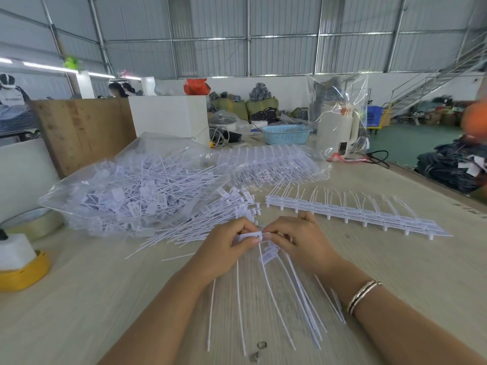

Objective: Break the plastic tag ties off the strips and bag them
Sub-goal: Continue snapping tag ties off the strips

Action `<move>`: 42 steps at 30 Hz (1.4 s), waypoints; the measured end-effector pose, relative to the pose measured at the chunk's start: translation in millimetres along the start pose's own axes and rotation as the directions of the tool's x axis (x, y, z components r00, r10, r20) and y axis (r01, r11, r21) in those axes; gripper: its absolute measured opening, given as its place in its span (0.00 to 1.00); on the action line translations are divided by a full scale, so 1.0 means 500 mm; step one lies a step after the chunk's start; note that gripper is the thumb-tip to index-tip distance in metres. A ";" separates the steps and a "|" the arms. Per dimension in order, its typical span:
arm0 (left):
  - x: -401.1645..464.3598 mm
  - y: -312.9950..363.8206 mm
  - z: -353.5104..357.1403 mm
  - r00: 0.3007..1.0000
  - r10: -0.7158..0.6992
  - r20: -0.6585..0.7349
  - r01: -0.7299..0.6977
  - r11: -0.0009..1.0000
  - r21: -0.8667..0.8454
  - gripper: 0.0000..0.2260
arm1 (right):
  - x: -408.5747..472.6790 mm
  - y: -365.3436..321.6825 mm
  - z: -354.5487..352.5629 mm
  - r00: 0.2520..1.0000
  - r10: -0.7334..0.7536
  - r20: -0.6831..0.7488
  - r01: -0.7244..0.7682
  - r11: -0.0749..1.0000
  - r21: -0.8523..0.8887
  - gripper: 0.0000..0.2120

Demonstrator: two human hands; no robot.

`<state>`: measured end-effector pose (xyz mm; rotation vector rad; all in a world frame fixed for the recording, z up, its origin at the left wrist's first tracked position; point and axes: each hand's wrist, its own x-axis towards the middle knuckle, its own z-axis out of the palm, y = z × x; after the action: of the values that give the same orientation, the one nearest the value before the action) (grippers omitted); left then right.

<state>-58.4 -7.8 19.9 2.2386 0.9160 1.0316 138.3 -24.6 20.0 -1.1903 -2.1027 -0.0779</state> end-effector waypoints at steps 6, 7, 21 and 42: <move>0.001 0.002 -0.004 0.999 -0.006 -0.037 0.004 0.998 -0.066 0.05 | 0.007 0.004 0.001 0.968 0.245 -0.060 -0.209 0.912 0.354 0.09; -0.001 0.001 -0.007 0.999 -0.014 -0.039 0.010 0.996 -0.087 0.04 | 0.009 0.015 -0.006 0.940 0.330 -0.086 -0.268 0.870 0.413 0.09; 0.001 -0.035 0.001 0.996 -0.053 -0.078 0.074 0.953 0.293 0.08 | 0.001 0.012 0.007 0.992 0.066 0.106 -0.044 0.978 -0.202 0.14; 0.006 -0.013 0.022 0.999 -0.045 -0.001 0.045 0.989 0.141 0.12 | 0.007 -0.033 0.019 0.999 0.035 -0.015 -0.035 0.999 -0.027 0.10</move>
<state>-50.6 -3.3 10.4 2.3224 1.0634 0.9706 119.2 -27.7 19.6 -1.2389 -2.0738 -0.0992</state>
